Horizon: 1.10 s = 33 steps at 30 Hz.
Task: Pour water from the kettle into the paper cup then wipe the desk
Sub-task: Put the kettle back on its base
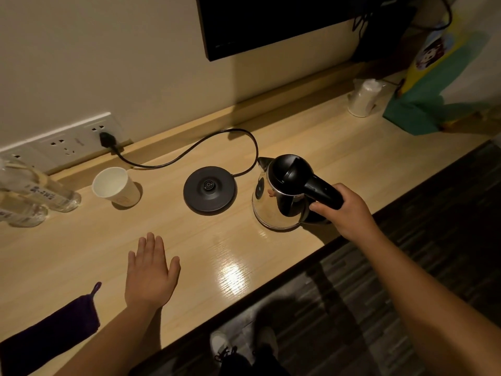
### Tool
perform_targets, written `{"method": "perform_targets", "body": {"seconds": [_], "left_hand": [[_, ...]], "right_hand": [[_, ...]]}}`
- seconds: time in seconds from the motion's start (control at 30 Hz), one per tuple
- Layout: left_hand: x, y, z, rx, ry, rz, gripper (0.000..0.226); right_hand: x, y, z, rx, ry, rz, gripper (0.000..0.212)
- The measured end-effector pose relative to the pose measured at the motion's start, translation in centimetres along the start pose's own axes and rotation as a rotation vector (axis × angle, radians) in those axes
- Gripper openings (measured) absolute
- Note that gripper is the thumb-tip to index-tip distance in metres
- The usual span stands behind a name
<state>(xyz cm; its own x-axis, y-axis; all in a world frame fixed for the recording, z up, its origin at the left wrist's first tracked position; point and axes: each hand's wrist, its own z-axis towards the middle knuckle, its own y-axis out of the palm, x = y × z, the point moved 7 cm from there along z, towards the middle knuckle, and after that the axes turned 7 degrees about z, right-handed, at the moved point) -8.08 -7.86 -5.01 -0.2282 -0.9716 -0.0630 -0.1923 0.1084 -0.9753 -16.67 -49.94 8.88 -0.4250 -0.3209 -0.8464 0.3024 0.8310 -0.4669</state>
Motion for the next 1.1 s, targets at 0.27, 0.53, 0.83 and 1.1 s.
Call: {"method": "perform_targets", "body": {"seconds": [0.27,0.53,0.83,1.1], "left_hand": [[0.0,-0.1,-0.1,0.003,0.008,-0.008,0.076],[-0.1,-0.2,-0.1,0.002,0.011,-0.037,0.074],[-0.3,-0.1,-0.1,0.002,0.006,-0.062,0.074],[-0.3,-0.3,-0.1,0.021,0.009,-0.085,0.074]], "right_hand": [[0.1,0.3,-0.5,0.038,0.010,0.111,0.028],[-2.8,3.5,0.3,0.020,-0.042,0.163,0.030],[-7.8,9.1,2.8,-0.059,-0.120,0.227,0.031],[-10.1,12.5,4.2,-0.095,-0.165,0.194,0.029]]}}
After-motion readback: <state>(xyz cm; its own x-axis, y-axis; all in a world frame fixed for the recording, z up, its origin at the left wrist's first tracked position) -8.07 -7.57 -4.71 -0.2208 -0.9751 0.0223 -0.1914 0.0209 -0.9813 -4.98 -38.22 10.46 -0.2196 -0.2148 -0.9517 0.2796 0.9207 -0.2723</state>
